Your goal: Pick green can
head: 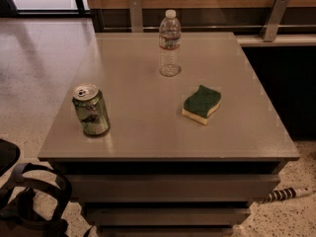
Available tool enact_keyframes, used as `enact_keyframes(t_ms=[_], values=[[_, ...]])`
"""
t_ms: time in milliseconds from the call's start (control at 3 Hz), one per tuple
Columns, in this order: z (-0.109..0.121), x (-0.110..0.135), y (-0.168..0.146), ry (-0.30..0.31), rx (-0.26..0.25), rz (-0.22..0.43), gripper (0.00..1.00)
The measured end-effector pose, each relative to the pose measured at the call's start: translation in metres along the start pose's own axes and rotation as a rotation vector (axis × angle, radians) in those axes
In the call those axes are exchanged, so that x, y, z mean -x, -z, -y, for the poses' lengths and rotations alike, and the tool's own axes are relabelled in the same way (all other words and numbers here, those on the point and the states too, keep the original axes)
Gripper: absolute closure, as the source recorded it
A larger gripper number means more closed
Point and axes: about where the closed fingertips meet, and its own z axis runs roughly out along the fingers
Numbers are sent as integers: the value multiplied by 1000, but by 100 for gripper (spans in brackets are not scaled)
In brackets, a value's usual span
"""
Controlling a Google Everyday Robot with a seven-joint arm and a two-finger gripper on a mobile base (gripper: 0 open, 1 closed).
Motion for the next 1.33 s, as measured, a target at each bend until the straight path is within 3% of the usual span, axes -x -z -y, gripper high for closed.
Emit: enact_keyframes(t_ms=[333, 667, 1000, 1333], values=[[0, 0, 0, 0, 0, 0, 0], [-8, 4, -17, -11, 6, 54, 0], [-38, 19, -86, -59, 70, 222, 0], [-60, 29, -132, -92, 131, 316, 0]])
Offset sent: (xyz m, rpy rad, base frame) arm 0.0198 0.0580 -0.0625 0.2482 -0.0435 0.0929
